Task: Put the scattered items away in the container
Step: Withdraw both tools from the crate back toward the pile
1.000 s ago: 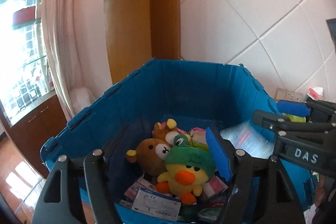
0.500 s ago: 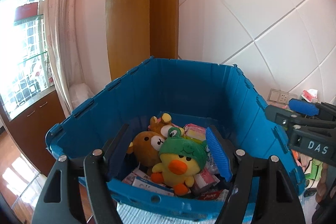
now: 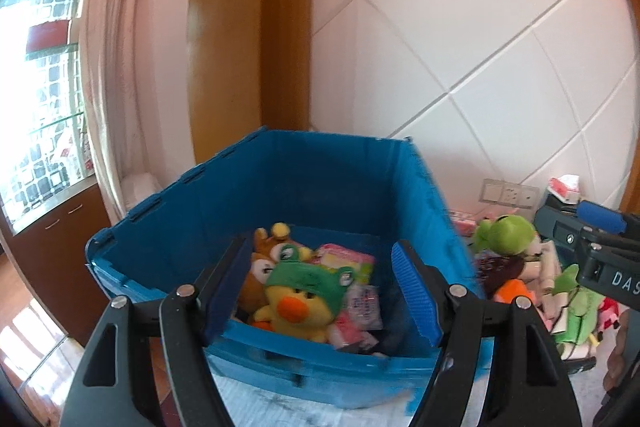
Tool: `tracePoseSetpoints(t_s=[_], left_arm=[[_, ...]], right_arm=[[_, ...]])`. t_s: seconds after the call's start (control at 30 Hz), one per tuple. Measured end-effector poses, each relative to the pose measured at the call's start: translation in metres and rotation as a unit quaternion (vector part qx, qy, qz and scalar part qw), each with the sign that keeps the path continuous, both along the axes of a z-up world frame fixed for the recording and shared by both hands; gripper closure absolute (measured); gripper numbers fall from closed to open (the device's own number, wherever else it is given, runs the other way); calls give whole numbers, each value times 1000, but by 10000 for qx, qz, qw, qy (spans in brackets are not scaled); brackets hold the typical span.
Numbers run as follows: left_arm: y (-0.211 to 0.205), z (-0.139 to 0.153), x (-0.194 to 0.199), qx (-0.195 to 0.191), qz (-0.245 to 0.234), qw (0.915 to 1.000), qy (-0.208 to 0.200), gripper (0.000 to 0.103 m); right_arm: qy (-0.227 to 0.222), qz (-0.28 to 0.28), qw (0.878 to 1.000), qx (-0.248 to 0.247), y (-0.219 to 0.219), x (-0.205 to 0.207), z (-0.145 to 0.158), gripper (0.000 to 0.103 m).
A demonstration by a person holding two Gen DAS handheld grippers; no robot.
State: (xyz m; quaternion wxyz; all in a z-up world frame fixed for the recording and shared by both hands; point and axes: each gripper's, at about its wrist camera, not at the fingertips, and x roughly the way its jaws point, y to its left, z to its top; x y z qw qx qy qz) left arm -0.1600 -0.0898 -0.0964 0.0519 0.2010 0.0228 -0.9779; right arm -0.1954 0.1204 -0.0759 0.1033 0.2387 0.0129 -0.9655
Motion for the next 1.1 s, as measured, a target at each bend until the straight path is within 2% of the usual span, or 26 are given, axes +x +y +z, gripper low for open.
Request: tracePoseSetpoints(t_s=[0.13, 0.3, 0.53, 0.83, 1.1], left_arm=[[55, 5, 11, -56, -252, 9996, 97, 31], [137, 4, 21, -114, -568, 9983, 80, 31], [240, -19, 24, -175, -815, 9961, -276, 31], [303, -43, 22, -256, -1215, 9901, -648, 31], [313, -68, 8, -116, -1703, 9816, -856, 31]], right_arm=[[14, -220, 9997, -63, 53, 15, -4, 23], [-68, -489, 9986, -198, 141, 33, -15, 23], [-329, -822, 9956, -304, 248, 51, -37, 23], [-512, -1341, 9889, -394, 316, 75, -52, 23], [-800, -2176, 9721, -351, 347, 93, -71, 23]])
